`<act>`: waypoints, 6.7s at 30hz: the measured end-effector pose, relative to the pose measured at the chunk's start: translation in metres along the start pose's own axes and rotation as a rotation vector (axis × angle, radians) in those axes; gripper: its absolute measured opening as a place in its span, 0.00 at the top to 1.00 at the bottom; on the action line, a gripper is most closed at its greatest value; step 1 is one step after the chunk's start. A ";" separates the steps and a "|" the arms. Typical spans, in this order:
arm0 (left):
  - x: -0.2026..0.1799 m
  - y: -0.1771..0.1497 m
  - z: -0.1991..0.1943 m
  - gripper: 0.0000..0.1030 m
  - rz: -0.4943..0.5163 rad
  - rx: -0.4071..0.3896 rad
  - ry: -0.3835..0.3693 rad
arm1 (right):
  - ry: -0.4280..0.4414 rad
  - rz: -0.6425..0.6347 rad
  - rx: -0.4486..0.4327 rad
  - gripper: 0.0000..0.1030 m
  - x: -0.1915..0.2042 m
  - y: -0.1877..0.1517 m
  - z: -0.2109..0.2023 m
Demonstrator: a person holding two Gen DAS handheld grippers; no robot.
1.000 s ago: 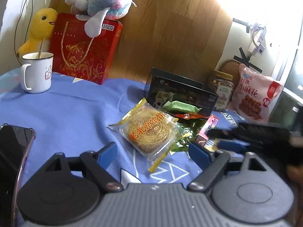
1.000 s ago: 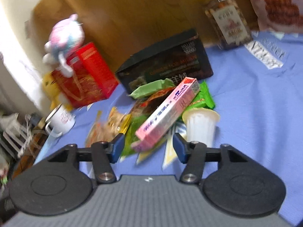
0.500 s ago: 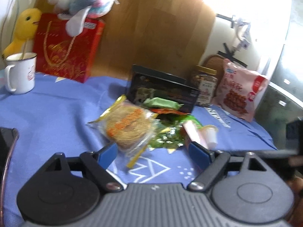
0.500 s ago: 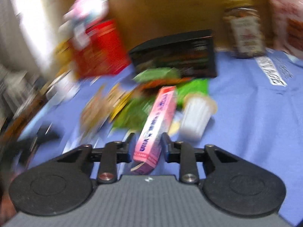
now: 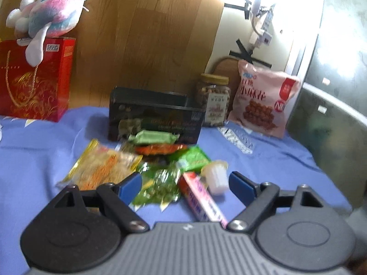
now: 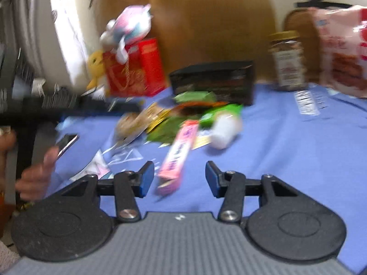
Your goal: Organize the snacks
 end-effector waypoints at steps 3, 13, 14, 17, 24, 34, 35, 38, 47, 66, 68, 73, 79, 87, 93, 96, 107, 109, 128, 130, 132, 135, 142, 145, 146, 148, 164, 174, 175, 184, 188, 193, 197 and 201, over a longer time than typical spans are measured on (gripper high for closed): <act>-0.002 0.003 0.002 0.17 -0.011 0.006 -0.008 | 0.007 -0.034 0.038 0.56 0.012 0.006 0.031; -0.008 -0.002 0.018 0.16 0.018 0.057 -0.023 | -0.226 -0.135 0.008 0.55 -0.030 -0.013 -0.024; -0.010 -0.002 0.022 0.16 0.018 0.064 -0.029 | -0.288 -0.113 -0.026 0.49 -0.039 -0.012 -0.035; -0.015 -0.001 0.032 0.16 0.021 0.078 -0.046 | -0.323 0.005 -0.100 0.49 -0.061 -0.014 -0.061; -0.017 0.008 0.061 0.19 0.051 0.120 -0.042 | -0.177 0.030 -0.077 0.52 -0.036 -0.027 -0.036; -0.015 -0.010 0.093 0.49 0.040 0.227 -0.103 | -0.200 -0.030 -0.025 0.75 -0.023 -0.023 0.000; -0.015 -0.012 0.091 0.50 0.024 0.223 -0.101 | -0.204 -0.030 -0.020 0.75 -0.024 -0.023 0.003; -0.018 -0.020 0.081 0.53 -0.006 0.229 -0.100 | -0.248 -0.013 -0.013 0.76 -0.027 -0.026 0.007; -0.018 -0.041 0.054 0.40 -0.050 0.248 -0.120 | -0.175 -0.032 0.002 0.71 -0.025 -0.031 -0.007; 0.008 0.087 0.040 0.56 -0.068 0.036 -0.066 | -0.190 -0.057 -0.209 0.71 -0.034 0.088 0.003; 0.022 0.120 0.058 0.56 -0.093 0.014 -0.045 | -0.176 -0.031 -0.227 0.71 -0.050 0.125 0.022; 0.060 0.157 0.112 0.56 -0.176 0.031 -0.011 | -0.163 0.018 -0.184 0.70 -0.082 0.176 0.081; 0.071 0.157 0.157 0.57 -0.156 0.089 0.077 | -0.213 0.022 -0.133 0.63 -0.087 0.183 0.120; 0.058 0.143 0.096 0.51 -0.141 -0.001 0.031 | -0.064 0.191 -0.179 0.62 -0.096 0.149 0.064; 0.020 0.082 0.043 0.51 -0.095 -0.011 -0.081 | -0.023 0.261 -0.172 0.57 -0.083 0.083 0.029; -0.011 0.038 0.038 0.49 0.004 -0.019 -0.077 | -0.077 0.305 -0.211 0.56 -0.078 0.043 0.007; -0.032 -0.023 0.059 0.41 0.147 -0.013 0.026 | -0.283 0.353 -0.308 0.55 -0.100 0.012 -0.004; -0.028 -0.023 0.059 0.41 0.135 -0.020 0.026 | -0.276 0.352 -0.287 0.55 -0.102 0.014 0.000; -0.027 -0.022 0.050 0.37 0.130 -0.095 0.026 | -0.307 0.378 -0.237 0.55 -0.108 0.012 0.004; -0.026 -0.022 0.050 0.37 0.126 -0.096 0.030 | -0.309 0.375 -0.235 0.55 -0.107 0.013 0.005; -0.025 -0.021 0.051 0.35 0.121 -0.095 0.034 | -0.309 0.371 -0.235 0.55 -0.106 0.013 0.005; -0.024 -0.021 0.051 0.35 0.113 -0.096 0.036 | -0.309 0.367 -0.237 0.55 -0.105 0.013 0.004; -0.023 -0.021 0.051 0.32 0.115 -0.098 0.041 | -0.299 0.361 -0.243 0.55 -0.105 0.012 0.003; -0.023 -0.021 0.050 0.32 0.116 -0.103 0.041 | -0.296 0.361 -0.243 0.55 -0.106 0.012 0.003; -0.023 -0.021 0.050 0.32 0.114 -0.103 0.040 | -0.295 0.360 -0.242 0.55 -0.106 0.012 0.003; -0.022 -0.021 0.050 0.32 0.109 -0.103 0.037 | -0.296 0.357 -0.240 0.55 -0.105 0.012 0.004; -0.018 -0.019 0.052 0.32 0.092 -0.096 0.044 | -0.243 0.324 -0.225 0.55 -0.102 0.016 0.007; -0.024 -0.020 0.054 0.31 0.123 -0.092 0.054 | -0.210 0.301 -0.232 0.55 -0.099 0.015 0.007; -0.024 -0.020 0.054 0.31 0.124 -0.092 0.057 | -0.210 0.300 -0.234 0.55 -0.098 0.015 0.007; -0.022 -0.021 0.053 0.31 0.118 -0.101 0.059 | -0.209 0.292 -0.233 0.55 -0.098 0.016 0.007; -0.022 -0.022 0.051 0.31 0.121 -0.109 0.056 | -0.209 0.292 -0.229 0.55 -0.098 0.016 0.007; -0.023 -0.022 0.049 0.31 0.121 -0.115 0.053 | -0.215 0.295 -0.226 0.55 -0.099 0.016 0.007; -0.025 -0.022 0.054 0.30 0.130 -0.083 0.068 | -0.224 0.309 -0.214 0.55 -0.100 0.018 0.010; -0.030 -0.024 0.058 0.30 0.157 -0.061 0.082 | -0.212 0.327 -0.213 0.55 -0.103 0.017 0.010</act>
Point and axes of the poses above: each gripper's, at about its wrist camera, not at the fingertips, and z roughly the way its jaws point, x to its left, y to its top, the point moved 4 cm from there along z, roughly the way its jaws point, and after that the axes turned 10 degrees about x, right-handed, at the moved point
